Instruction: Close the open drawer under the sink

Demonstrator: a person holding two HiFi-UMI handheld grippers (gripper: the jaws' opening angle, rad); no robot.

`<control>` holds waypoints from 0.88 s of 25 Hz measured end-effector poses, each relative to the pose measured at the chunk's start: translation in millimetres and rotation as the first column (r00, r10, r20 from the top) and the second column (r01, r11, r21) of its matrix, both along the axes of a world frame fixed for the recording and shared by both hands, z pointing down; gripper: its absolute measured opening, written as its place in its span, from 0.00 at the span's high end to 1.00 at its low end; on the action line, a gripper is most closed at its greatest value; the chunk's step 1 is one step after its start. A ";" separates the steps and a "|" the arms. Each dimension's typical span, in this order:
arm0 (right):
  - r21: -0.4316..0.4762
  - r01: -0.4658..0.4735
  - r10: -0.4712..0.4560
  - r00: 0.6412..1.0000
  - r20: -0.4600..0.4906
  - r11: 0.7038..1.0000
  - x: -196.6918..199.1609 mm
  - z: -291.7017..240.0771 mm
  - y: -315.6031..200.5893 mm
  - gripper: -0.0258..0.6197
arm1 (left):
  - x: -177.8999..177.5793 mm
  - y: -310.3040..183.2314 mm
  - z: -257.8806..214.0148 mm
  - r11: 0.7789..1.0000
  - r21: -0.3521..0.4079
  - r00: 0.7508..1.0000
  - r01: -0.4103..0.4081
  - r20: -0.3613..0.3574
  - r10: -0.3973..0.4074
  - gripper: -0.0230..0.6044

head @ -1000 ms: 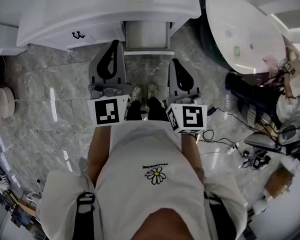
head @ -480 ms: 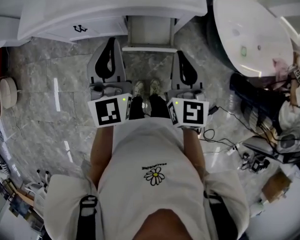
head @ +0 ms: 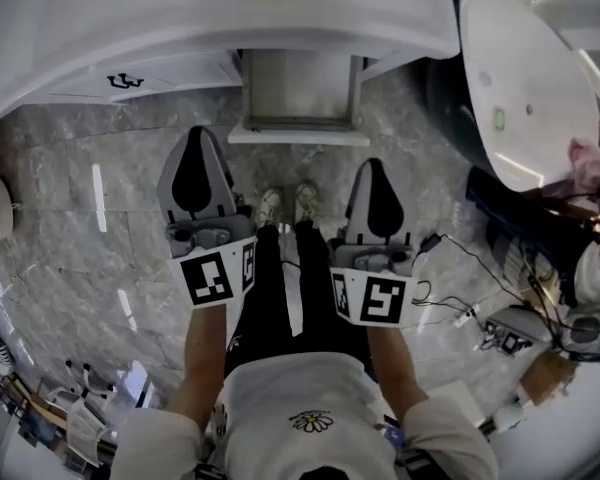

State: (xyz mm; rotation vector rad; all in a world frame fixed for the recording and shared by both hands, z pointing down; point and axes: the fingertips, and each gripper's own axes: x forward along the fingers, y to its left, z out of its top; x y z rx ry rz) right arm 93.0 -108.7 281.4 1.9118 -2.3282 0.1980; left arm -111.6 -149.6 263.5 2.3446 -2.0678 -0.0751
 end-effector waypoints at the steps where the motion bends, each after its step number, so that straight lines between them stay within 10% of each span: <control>1: -0.005 0.007 -0.007 1.000 -0.007 1.000 -3.0 19.5 -2.5 0.91 | -2.3 -3.5 19.7 1.000 -0.011 1.000 0.008 -0.001 -0.008 0.93; 11: -0.143 0.134 -0.139 0.990 -0.027 0.981 -54.7 167.3 19.4 0.91 | -5.7 25.3 173.7 0.985 -0.175 1.000 -0.009 0.006 0.010 0.93; 22: -0.253 0.055 -0.086 0.990 -0.113 0.966 -60.7 231.0 35.7 0.91 | -7.0 27.6 196.6 0.978 -0.202 0.999 -0.045 0.018 0.050 0.93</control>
